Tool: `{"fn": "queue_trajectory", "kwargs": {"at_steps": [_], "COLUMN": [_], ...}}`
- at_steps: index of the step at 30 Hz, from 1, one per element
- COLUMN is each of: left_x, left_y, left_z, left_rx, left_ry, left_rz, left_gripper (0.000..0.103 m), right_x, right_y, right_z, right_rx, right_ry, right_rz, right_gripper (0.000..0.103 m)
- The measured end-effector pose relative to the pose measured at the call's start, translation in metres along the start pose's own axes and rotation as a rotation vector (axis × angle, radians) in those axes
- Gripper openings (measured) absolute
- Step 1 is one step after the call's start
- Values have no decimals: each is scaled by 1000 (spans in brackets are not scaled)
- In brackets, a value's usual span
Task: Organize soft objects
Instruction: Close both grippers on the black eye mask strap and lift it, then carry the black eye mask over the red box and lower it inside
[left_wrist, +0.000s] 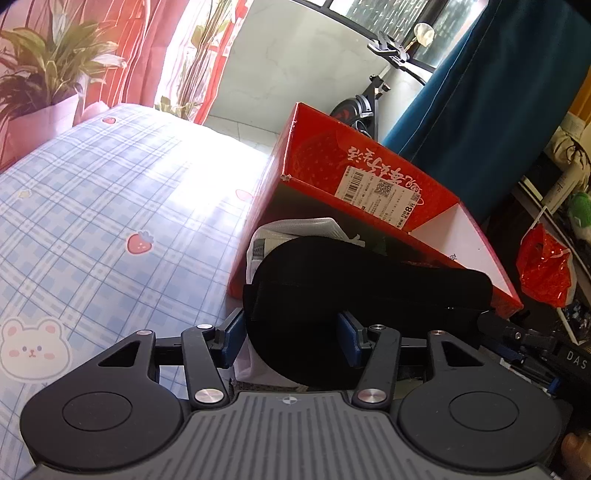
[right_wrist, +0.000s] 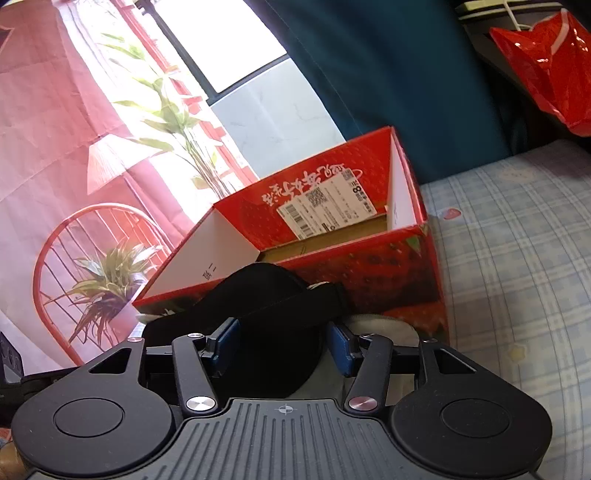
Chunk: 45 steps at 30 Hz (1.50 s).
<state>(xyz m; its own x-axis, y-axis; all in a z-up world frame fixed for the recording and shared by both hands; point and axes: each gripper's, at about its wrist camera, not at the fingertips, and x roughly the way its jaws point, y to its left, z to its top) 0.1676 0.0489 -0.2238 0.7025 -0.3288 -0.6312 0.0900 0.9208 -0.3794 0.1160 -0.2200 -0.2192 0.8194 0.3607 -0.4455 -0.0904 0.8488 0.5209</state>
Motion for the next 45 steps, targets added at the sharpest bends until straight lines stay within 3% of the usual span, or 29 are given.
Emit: {"fn": "queue_trajectory", "kwargs": {"at_steps": [3,8,13,20,26,31,39,45], "left_x": [2,-15,-40,-62,-62,-74,-77,-40], "left_y": [-3,-6,-17,-38,-45,-52,-78,-89], "left_z": [1,0,-4,-5,-9,1,39,78], "left_rx": [25,42,103,201,217,241,315,322], "left_ry": [-7,-47,-85,-144,-144,-204,-295,-274], "left_rz": [9,-10,0,22,48,41,33,33], "left_gripper": [56,51,35,22,14,13,13,13], "right_x": [1,-11,-29,-46,-52,-61,-60,-31], "right_y": [1,10,19,37,49,56,67,65], "right_z": [0,1,3,4,6,15,53,92], "right_rx": [-2,-30,-60,-116,-158,-182,-227,-250], "right_ry": [-7,-31,-56,-67,-80,-111,-172,-169], "right_rz": [2,14,48,59,56,69,64,20], "right_gripper": [49,38,23,10,8,7,7,7]}}
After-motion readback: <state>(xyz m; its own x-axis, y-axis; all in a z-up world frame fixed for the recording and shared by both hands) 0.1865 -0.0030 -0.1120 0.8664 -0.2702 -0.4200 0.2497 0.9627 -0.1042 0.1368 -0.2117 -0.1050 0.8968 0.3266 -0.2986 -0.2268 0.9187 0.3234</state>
